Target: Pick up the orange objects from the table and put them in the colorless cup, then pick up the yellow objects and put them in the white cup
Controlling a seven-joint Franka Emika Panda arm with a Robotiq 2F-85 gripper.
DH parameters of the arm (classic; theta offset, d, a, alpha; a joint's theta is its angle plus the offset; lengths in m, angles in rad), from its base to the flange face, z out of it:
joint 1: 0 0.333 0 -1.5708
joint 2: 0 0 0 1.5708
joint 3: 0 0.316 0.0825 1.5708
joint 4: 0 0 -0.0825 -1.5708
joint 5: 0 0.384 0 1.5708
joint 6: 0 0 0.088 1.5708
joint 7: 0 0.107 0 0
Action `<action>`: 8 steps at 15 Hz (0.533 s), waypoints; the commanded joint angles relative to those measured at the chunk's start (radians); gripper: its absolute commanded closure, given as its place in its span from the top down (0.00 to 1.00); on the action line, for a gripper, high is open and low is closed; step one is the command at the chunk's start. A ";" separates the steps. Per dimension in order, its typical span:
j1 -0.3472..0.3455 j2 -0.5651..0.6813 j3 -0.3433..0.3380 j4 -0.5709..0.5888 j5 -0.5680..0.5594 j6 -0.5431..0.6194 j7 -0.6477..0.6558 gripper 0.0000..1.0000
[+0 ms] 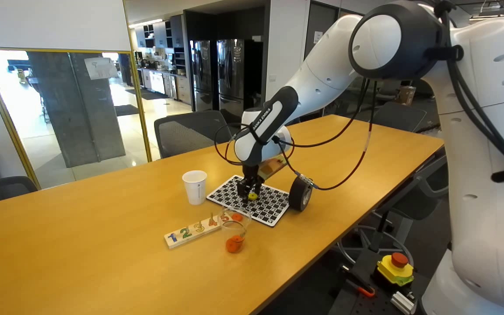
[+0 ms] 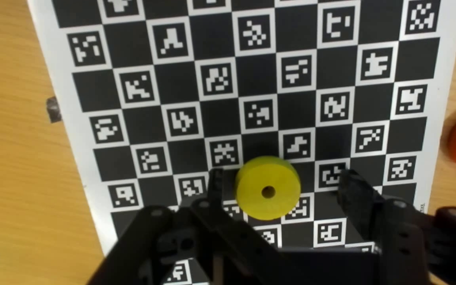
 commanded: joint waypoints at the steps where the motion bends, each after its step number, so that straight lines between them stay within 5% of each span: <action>1: -0.022 0.007 0.020 0.036 0.039 -0.033 -0.041 0.44; 5: -0.013 0.006 0.006 0.054 0.020 -0.066 -0.017 0.16; 8: 0.017 -0.006 -0.011 0.076 -0.017 -0.102 0.016 0.18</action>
